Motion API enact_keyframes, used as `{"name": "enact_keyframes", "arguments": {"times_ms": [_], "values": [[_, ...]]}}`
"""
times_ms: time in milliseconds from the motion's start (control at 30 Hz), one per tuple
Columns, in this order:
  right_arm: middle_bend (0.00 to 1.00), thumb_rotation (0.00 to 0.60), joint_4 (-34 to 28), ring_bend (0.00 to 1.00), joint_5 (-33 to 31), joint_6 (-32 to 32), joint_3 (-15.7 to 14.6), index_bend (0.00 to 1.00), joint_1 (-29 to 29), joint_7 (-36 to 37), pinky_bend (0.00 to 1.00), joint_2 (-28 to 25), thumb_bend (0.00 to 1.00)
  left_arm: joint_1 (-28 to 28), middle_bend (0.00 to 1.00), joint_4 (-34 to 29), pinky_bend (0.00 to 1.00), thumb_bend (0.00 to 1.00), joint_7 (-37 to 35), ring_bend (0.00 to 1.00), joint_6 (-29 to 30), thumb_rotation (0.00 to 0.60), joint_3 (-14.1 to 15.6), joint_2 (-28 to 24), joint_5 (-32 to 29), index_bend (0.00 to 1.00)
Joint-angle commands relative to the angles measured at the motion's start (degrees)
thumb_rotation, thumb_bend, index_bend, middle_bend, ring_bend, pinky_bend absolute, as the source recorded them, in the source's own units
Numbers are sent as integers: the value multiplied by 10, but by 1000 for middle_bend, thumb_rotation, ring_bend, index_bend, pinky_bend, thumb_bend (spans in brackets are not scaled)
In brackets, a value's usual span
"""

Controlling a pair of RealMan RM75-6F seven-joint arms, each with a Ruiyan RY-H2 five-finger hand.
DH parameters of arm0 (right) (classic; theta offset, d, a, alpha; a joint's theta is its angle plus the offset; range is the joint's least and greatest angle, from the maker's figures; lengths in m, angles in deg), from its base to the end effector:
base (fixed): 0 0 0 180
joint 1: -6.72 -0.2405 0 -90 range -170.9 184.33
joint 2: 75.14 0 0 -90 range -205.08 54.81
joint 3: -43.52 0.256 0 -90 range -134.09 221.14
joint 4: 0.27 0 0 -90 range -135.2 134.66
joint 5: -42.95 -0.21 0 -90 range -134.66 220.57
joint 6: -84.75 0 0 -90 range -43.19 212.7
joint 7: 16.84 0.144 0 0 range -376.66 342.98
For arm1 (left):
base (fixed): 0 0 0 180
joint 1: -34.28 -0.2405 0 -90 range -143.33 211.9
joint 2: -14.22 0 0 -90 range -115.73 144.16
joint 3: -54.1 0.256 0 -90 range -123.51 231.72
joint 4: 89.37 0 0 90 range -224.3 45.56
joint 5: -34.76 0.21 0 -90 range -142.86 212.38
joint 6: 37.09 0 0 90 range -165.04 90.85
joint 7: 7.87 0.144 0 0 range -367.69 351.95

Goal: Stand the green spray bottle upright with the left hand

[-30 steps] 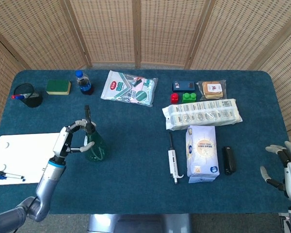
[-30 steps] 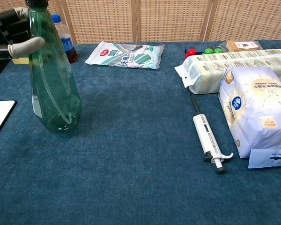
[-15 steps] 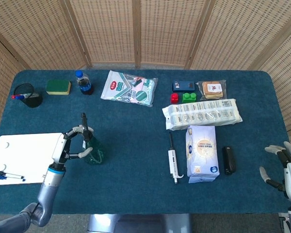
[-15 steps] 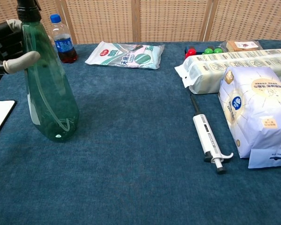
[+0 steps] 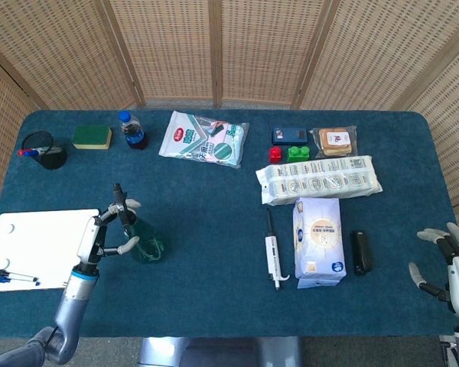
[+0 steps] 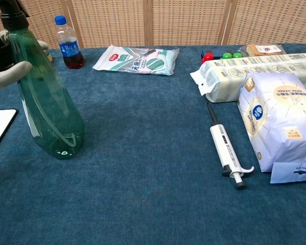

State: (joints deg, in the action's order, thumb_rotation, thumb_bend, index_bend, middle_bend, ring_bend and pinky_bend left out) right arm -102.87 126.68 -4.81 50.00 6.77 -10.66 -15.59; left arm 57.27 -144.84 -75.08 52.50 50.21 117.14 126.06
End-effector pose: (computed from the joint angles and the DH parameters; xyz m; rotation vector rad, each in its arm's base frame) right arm -0.2916 -0.1656 0.1892 1.1650 -1.0087 1.0733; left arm -0.2398 0.2707 -0.0042 -1.1112 -1.6594 -2.0659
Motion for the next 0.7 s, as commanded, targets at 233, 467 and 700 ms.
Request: {"name": "enact_keyframes", "arguments": {"times_ms": [233,467,700], "values": [[299,600,2,106,1,0,0,297,0,5,164,0,377,-4,290,7,433,306,12,214,10,477,3,1,8,354],[300,600,3,107,1,-1,0,297,0,9,164,0,375,-3,279,6,412,306,25,198,15,458,8,-3,18,347],[300,600,4,107,2,-1,0,296,0,10,164,1,376,-6,268,7,393,305,35,182,17,381,13,-4,21,341]]}}
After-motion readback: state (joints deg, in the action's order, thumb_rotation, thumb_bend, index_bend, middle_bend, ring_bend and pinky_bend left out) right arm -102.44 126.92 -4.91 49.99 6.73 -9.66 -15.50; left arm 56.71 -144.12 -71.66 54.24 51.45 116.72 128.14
